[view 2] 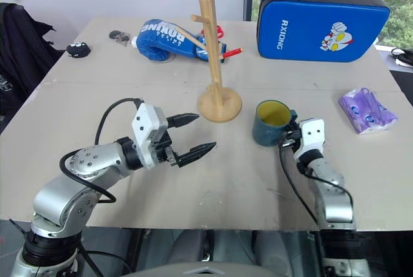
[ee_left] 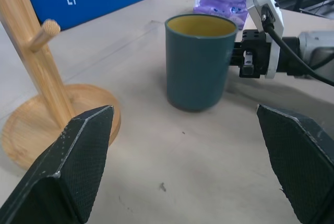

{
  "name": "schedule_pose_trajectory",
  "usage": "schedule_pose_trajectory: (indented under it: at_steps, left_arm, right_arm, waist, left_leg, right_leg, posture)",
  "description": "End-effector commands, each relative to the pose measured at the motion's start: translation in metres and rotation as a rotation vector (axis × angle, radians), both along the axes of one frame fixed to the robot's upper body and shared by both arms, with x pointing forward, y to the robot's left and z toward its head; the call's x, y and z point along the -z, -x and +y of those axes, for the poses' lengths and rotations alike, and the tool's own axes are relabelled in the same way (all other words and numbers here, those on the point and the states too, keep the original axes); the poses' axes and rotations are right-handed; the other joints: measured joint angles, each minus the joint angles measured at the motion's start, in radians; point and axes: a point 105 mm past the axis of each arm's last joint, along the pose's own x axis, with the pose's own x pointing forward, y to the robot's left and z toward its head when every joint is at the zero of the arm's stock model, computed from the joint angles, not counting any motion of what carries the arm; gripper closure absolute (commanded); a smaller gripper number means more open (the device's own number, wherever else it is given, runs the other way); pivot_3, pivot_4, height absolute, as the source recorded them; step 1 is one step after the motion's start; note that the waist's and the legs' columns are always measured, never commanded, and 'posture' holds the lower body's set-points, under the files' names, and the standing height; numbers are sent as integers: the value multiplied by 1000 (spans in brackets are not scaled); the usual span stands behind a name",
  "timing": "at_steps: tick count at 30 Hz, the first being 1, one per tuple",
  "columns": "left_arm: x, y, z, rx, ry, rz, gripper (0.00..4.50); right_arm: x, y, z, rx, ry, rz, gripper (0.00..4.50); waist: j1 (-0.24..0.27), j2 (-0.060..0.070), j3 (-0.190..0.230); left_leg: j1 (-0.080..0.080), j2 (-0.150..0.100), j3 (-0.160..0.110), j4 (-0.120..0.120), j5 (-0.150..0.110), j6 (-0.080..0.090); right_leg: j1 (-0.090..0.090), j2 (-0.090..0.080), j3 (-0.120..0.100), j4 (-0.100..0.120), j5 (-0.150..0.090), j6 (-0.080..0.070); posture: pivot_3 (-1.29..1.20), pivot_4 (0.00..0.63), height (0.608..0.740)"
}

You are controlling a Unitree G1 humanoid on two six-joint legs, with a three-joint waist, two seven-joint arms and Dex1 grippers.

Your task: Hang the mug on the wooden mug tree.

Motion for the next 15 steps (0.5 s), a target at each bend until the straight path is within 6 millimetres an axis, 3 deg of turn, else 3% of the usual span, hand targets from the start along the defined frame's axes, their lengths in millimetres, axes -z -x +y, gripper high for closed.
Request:
schedule_pose_trajectory:
  at_steps: [1,5,8,11,15]
  left_arm:
    - [-28,1,-5,-1,81,-76,0]
    - [-44,-1,-8,-18,178,-81,0]
    - [-69,-1,-8,-68,330,-126,0]
    - [-80,4,-5,-112,391,-136,0]
    - [-82,12,6,-164,340,-154,0]
  right_arm:
    - [-56,-4,14,-280,66,-92,4481]
    - [-90,-11,22,-518,192,-103,4481]
    - [-128,-38,37,-664,361,-141,4481]
    - [-161,-61,52,-730,430,-182,4481]
    - [-176,-74,68,-803,515,-192,4481]
  waist:
    - [0,1,0]
    - [-3,0,1]
    - [-6,-1,1]
    - [-18,-1,3]
    - [-21,-2,3]
  left_leg:
    - [0,0,0,0,0,0]
    - [0,0,0,0,0,0]
    - [-1,1,-2,-1,0,0]
    - [0,0,0,0,0,0]
    - [-2,1,-1,-2,3,-4]
  right_leg:
    - [0,0,0,0,0,0]
    - [0,0,0,0,0,0]
    - [0,1,-1,-1,0,0]
    - [-1,1,1,0,0,0]
    - [-2,0,-1,-1,0,0]
  posture:
    - [0,150,737]
    - [0,150,737]
    - [0,150,737]
    - [0,150,737]
    - [0,150,737]
